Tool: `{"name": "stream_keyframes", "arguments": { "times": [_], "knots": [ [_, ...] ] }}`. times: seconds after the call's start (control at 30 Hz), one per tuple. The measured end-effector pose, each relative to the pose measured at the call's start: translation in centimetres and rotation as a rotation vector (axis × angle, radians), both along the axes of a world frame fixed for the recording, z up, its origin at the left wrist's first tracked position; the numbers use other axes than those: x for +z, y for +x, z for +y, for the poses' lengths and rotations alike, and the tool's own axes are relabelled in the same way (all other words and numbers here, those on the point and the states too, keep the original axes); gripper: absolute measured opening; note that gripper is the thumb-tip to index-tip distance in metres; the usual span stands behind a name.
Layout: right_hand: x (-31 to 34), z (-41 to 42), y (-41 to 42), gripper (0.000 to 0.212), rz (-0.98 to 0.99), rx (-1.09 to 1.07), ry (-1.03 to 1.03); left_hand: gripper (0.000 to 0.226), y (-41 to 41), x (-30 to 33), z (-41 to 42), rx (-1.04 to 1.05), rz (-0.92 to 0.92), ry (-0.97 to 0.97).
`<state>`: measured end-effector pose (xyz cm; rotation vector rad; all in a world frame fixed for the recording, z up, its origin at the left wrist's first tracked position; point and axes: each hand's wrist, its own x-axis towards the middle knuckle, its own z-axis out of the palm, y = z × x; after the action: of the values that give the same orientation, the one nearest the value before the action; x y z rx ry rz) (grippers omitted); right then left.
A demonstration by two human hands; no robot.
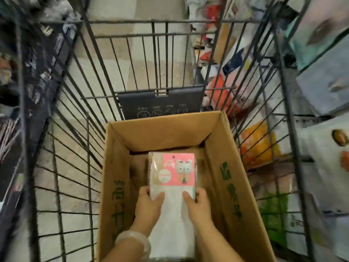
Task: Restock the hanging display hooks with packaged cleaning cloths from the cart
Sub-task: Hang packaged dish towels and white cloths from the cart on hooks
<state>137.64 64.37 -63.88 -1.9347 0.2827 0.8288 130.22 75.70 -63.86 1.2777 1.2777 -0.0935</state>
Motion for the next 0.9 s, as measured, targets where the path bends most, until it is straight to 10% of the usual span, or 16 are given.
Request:
{"name": "stream_keyframes", "arguments": {
  "times": [0.47,0.9],
  "knots": [
    [31.8,-6.8,-8.9,0.019,-0.774,-0.396,0.308,0.064,-3.8,31.2,-4.4,-0.546,-0.818,0.425],
    [47.9,-30.8,-28.6,0.011,-1.216,-1.014,0.188,0.070,-14.9,46.5,-29.4,-1.078,-1.228,0.104]
  ]
}}
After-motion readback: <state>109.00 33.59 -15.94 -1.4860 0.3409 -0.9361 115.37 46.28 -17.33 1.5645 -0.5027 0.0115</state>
